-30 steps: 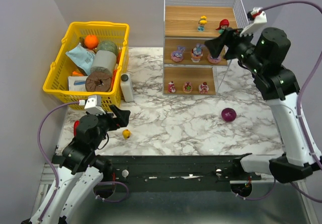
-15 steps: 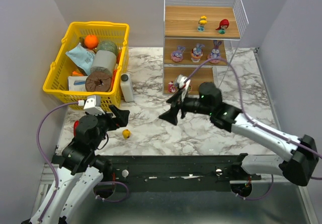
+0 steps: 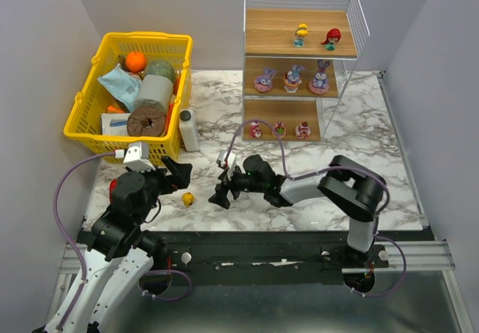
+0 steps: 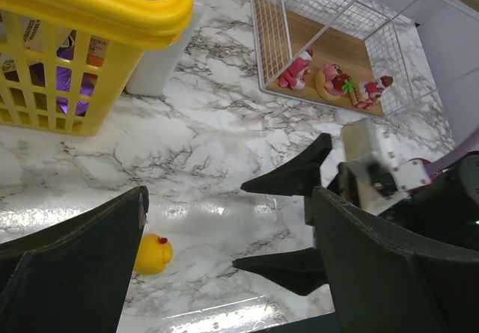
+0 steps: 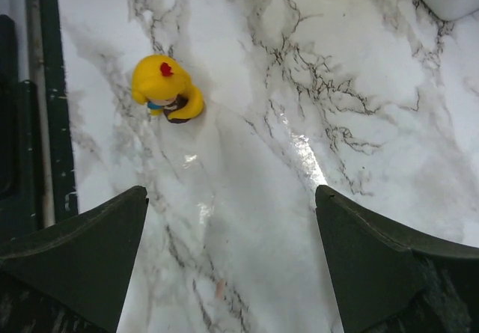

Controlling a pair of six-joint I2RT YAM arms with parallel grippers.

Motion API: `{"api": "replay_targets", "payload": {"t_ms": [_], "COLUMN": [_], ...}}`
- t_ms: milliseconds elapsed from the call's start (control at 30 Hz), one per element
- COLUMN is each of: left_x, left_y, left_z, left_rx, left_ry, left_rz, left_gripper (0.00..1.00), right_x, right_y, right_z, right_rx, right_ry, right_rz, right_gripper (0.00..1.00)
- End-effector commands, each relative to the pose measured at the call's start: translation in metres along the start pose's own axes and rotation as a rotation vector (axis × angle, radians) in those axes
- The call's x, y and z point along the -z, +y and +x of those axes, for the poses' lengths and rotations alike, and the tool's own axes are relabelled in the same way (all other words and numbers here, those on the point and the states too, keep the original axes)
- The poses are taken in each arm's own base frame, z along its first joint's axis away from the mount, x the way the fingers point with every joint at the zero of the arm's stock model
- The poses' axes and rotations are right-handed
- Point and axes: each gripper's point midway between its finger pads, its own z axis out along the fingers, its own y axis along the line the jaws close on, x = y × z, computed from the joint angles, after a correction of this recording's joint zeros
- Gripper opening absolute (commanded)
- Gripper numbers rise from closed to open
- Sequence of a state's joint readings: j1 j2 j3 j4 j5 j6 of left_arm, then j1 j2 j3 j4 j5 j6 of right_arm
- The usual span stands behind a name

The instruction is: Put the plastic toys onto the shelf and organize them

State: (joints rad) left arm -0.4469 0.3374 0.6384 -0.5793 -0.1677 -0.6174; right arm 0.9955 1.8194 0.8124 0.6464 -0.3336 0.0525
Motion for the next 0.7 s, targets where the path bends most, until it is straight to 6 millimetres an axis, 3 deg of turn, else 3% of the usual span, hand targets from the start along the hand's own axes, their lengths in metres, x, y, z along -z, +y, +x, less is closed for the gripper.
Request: {"api": "replay_targets", "payload": {"t_ms": [0, 100, 167, 300, 467, 667], "left_x": [0.0, -0.002, -0.002, -0.002, -0.002, -0.002], "left_y": [0.004, 0.003, 0.003, 0.003, 0.003, 0.003], "left_z": [0.002, 0.004, 0.004, 0.004, 0.005, 0.005], "left_rx": [-0.006, -0.009, -0.012, -0.013, -0.015, -0.015], "left_ry": [0.0, 0.012, 0.014, 0.015, 0.018, 0.017], "left_rz": [-0.013, -0.011, -0.013, -0.009, -0.01, -0.012], "left_gripper": [0.99, 0.99, 0.99, 0.99, 0.99, 0.99], "right_x": [-0.039, -0.061, -0.071, -0.087, -0.1, -0.098], "right_y": [-0.003, -0.002, 0.003, -0.001, -0.001, 0.007], "right_z": [-0.027, -0.017, -0.024, -0.016, -0.009, -0.005], "right_rx": [0.07, 0.082, 0.085, 0.077, 0.084, 0.11], "right_ry": [-0.201, -0.225, -0.259, -0.255, -0.236, -0.225], "right_rz": [0.026, 0.038, 0.03, 0.055, 0.048, 0.021], "right_gripper": [1.0, 1.0, 1.0, 1.0, 1.0, 0.99]}}
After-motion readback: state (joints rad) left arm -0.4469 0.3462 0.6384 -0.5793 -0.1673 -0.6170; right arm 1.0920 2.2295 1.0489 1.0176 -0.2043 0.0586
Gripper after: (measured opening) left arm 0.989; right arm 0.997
